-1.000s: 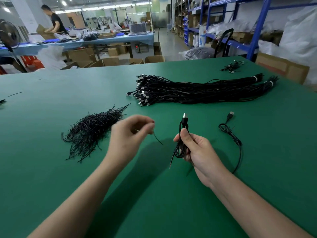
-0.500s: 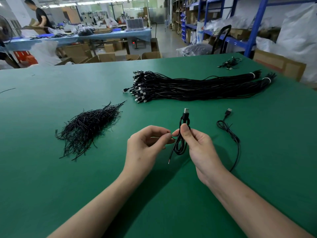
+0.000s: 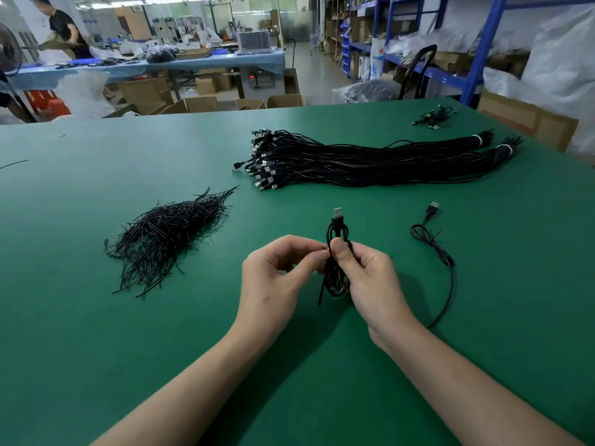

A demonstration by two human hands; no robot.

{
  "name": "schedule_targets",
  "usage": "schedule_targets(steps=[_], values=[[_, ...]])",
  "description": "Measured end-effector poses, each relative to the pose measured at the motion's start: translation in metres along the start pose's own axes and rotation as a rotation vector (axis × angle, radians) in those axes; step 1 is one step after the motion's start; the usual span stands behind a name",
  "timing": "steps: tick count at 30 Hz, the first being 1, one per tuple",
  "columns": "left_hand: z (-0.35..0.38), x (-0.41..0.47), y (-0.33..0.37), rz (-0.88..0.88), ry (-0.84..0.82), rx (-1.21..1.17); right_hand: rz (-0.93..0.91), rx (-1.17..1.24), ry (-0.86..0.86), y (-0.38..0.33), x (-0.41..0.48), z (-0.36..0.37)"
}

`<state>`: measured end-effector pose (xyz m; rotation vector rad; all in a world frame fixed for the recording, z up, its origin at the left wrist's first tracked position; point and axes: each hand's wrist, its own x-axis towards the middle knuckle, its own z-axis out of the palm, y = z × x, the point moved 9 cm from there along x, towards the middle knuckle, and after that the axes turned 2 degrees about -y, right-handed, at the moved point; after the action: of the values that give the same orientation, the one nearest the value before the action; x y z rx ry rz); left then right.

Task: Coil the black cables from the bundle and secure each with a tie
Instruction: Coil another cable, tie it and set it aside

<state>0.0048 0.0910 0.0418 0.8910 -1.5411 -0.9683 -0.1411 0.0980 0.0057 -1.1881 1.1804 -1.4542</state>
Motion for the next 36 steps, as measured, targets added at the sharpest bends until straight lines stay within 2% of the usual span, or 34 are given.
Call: schedule_targets(steps=[3, 7, 13, 15, 19, 27, 36], values=[[-0.002, 0.000, 0.005, 0.049, 0.010, 0.094, -0.008, -0.099, 0.001, 0.001, 0.000, 0.000], [-0.001, 0.001, 0.002, 0.036, -0.040, 0.090, 0.014, -0.105, -0.060, 0.002, 0.000, 0.003], [-0.003, 0.001, -0.015, -0.136, -0.036, -0.242, -0.036, -0.104, -0.117, -0.006, -0.001, 0.007], [-0.005, 0.001, -0.021, -0.199, -0.043, -0.238, -0.065, -0.118, -0.138, -0.008, -0.002, 0.009], [0.003, -0.003, -0.027, -0.298, -0.167, -0.201, -0.136, -0.148, -0.172, -0.016, -0.004, 0.012], [0.014, -0.010, -0.028, -0.410, -0.176, -0.251, -0.238, -0.257, -0.026, -0.029, -0.009, 0.006], [0.018, -0.017, -0.025, -0.405, -0.120, -0.285, -0.290, -0.440, 0.102, -0.035, -0.011, 0.004]])
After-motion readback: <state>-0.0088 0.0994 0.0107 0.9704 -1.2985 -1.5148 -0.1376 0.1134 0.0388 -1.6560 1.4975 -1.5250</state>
